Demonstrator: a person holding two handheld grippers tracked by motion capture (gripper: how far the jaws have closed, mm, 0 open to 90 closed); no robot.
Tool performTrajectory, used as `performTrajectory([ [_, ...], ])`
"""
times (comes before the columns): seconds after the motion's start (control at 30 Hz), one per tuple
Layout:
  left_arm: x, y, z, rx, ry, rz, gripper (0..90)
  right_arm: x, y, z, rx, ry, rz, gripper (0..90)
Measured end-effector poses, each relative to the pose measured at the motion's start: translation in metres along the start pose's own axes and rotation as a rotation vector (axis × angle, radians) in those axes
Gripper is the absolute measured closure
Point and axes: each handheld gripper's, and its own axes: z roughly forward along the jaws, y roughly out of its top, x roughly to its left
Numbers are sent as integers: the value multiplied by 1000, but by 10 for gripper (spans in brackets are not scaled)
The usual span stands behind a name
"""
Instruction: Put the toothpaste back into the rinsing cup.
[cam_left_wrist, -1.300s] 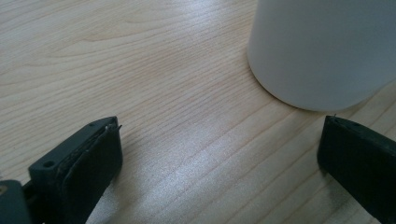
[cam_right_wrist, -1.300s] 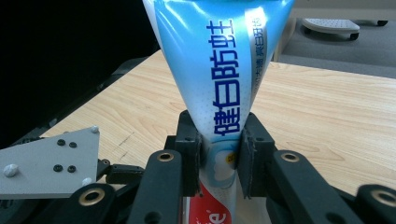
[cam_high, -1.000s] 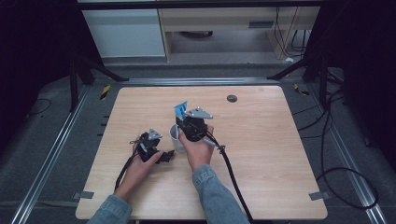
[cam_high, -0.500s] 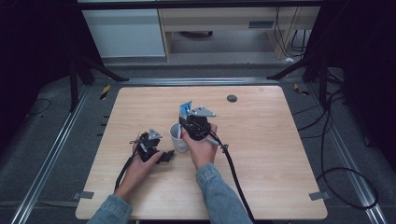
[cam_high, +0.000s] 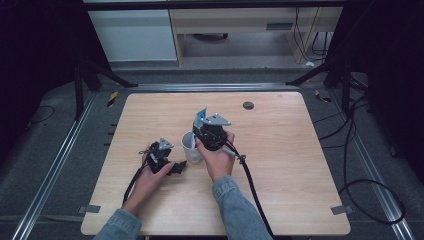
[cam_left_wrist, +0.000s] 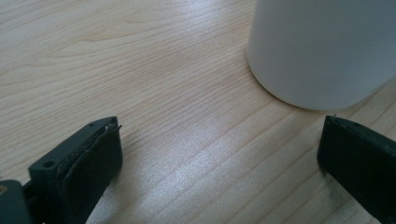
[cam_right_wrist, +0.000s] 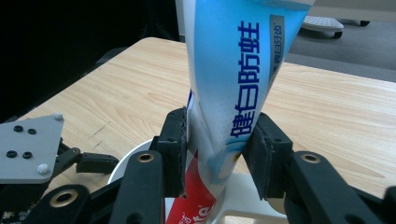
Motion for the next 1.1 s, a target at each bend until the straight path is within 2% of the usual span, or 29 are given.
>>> performTrajectory([
  [0.43, 0, 0, 0, 0, 0, 0, 0, -1, -1, -1, -2, -12, -33, 550],
  [0.57, 0, 0, 0, 0, 0, 0, 0, -2, -1, 0, 6, -20, -26, 501],
  [0.83, 0, 0, 0, 0, 0, 0, 0, -1, -2, 1, 10, -21, -32, 490],
  [1.1, 0, 0, 0, -1, 0, 0, 0, 2, 1, -3, 2, -20, -38, 430],
])
